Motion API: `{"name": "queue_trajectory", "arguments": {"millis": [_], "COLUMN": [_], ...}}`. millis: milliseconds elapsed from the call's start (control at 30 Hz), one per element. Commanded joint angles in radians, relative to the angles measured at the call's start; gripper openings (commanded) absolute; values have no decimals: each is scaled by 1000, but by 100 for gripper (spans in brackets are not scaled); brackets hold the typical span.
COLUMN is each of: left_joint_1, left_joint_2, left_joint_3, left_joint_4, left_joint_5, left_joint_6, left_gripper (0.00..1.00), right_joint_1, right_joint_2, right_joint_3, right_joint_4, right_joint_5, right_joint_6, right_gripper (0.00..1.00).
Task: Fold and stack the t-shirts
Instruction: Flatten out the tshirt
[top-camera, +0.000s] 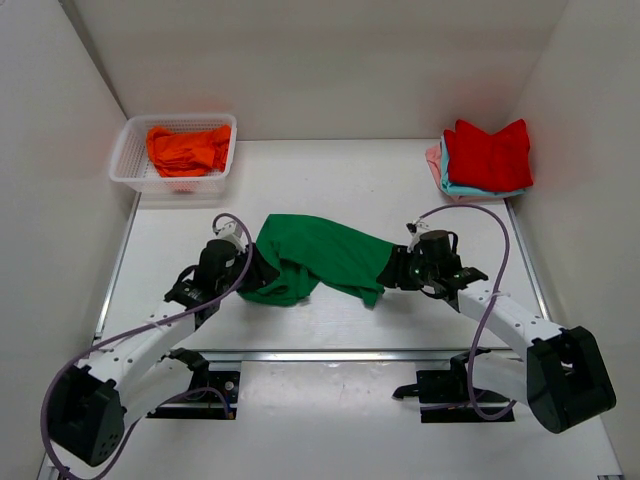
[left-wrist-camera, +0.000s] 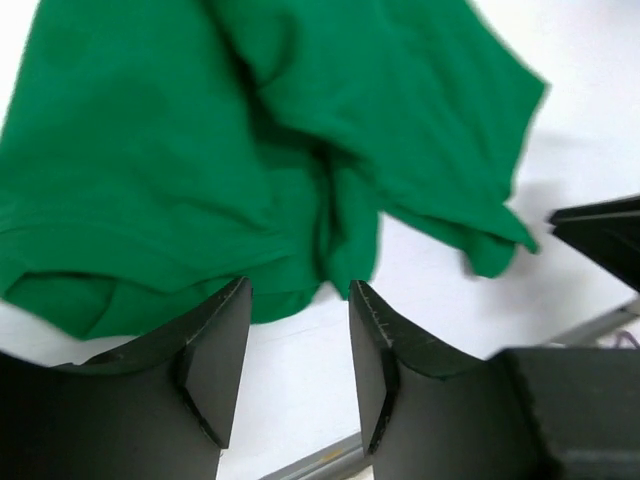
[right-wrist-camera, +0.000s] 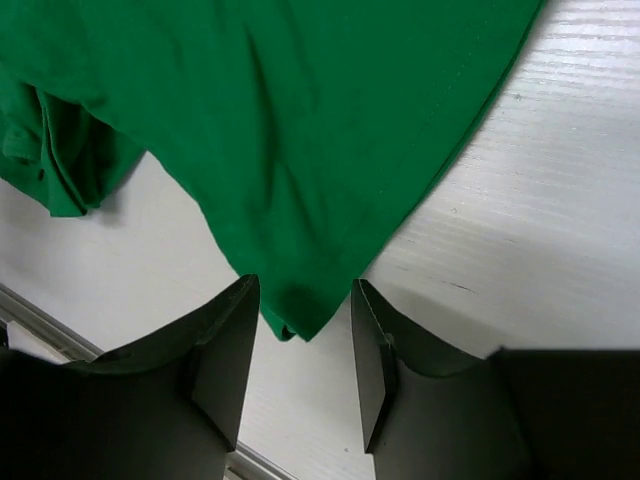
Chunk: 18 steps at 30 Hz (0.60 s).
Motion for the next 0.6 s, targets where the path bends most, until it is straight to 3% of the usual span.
{"name": "queue_trajectory", "arguments": {"millis": [0,400,567], "left_joint_1": [-7,-89,-93], "left_joint_2": [10,243,327], "left_joint_3": [-20,-2,41], "left_joint_4": [-20,53,53], "left_joint_5": [-93,-104,-139], "left_joint_6": [10,-65,-62], "left_gripper": [55,64,61], "right_joint_1": [13,-1,-25], "right_joint_2": [-16,-48,-51], "right_joint_3": [-17,-38,-44], "right_joint_4": [88,82,88], "right_joint_5": [24,18,-3], "right_joint_6": [27,24,18], "right_gripper": [40,45,46]}}
